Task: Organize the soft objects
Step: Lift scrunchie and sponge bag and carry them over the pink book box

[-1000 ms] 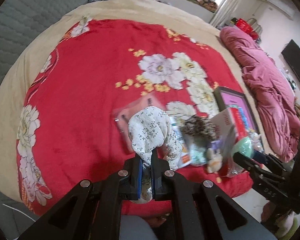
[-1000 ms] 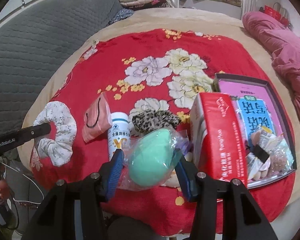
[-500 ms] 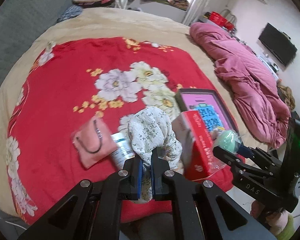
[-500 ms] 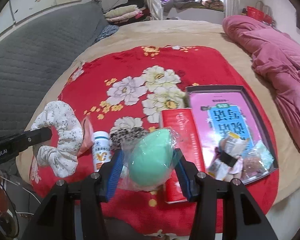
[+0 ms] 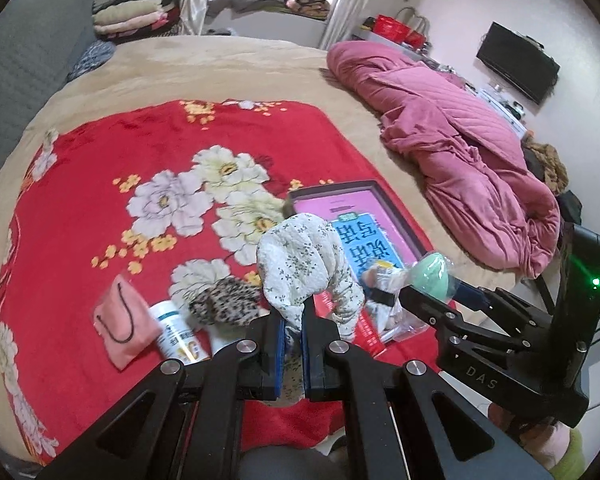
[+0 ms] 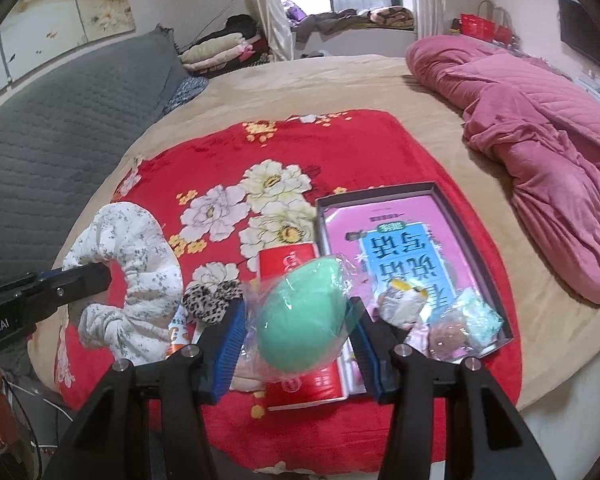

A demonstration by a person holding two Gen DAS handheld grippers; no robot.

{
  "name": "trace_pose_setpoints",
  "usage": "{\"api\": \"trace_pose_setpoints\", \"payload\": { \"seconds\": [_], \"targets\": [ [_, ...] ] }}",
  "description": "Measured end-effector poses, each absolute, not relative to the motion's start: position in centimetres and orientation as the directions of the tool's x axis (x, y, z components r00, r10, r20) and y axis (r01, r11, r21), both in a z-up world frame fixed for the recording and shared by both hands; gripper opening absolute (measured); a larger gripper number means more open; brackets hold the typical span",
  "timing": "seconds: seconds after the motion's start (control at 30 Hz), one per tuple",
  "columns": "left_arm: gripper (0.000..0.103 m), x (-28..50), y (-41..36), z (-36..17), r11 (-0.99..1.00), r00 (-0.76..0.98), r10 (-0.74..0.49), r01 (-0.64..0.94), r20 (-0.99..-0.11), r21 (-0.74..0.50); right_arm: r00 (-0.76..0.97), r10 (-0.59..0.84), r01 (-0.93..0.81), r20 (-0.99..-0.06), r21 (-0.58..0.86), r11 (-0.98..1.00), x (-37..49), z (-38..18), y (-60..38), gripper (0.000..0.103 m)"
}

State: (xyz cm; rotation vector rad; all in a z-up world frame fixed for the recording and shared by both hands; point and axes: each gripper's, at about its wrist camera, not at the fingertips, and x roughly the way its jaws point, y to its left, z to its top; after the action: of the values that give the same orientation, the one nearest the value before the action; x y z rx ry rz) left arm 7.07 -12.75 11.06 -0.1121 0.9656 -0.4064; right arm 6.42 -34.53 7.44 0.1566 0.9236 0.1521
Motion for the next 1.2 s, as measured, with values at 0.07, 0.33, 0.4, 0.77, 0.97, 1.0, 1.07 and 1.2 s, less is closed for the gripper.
{"api": "trace_pose_setpoints", "payload": {
  "seconds": [0.07, 0.33, 0.4, 0.77, 0.97, 1.0, 1.07, 1.2],
  "targets": [
    [0.006, 7.1, -13.7, 11.3, 0.913, 0.497, -0.394, 0.305, -0.773, -0.270, 0.603, 0.191, -0.052, -0.774, 0.201, 0.978, 6.3, 7.8, -35.2, 0.051],
    [0.006, 7.4, -17.2, 12.2, 0.892, 0.485, -0.424, 0.368, -0.765, -0.260, 0.644, 0.159, -0.011, -0.748, 0.199, 0.980, 5.7, 9.5, -38.4, 0.051],
    [0.006, 7.5, -18.0, 12.4, 0.887, 0.481, -0.433, 0.378, -0.762, -0.265, 0.650, 0.153, -0.002, -0.745, 0.200, 0.980, 5.6, 9.8, -39.3, 0.051],
    [0.006, 8.4, -21.4, 12.6, 0.859, 0.463, -0.477, 0.427, -0.747, -0.284, 0.668, 0.080, 0.089, -0.740, 0.186, 0.978, 5.6, 10.4, -45.0, 0.051],
    [0.006, 8.9, -24.1, 11.3, 0.835, 0.422, -0.505, 0.459, -0.753, -0.302, 0.663, 0.064, 0.121, -0.746, 0.190, 0.974, 5.8, 9.8, -46.9, 0.051],
    [0.006, 8.9, -24.6, 10.9, 0.832, 0.415, -0.506, 0.466, -0.756, -0.301, 0.661, 0.062, 0.125, -0.748, 0.191, 0.974, 5.8, 9.7, -47.1, 0.051],
    [0.006, 9.0, -25.6, 10.1, 0.824, 0.396, -0.511, 0.477, -0.763, -0.305, 0.657, 0.054, 0.131, -0.752, 0.185, 0.974, 5.9, 9.3, -47.5, 0.051],
    [0.006, 9.1, -28.1, 7.7, 0.804, 0.341, -0.523, 0.501, -0.781, -0.319, 0.651, 0.049, 0.145, -0.758, 0.188, 0.971, 6.0, 8.6, -48.4, 0.051]
  ]
}}
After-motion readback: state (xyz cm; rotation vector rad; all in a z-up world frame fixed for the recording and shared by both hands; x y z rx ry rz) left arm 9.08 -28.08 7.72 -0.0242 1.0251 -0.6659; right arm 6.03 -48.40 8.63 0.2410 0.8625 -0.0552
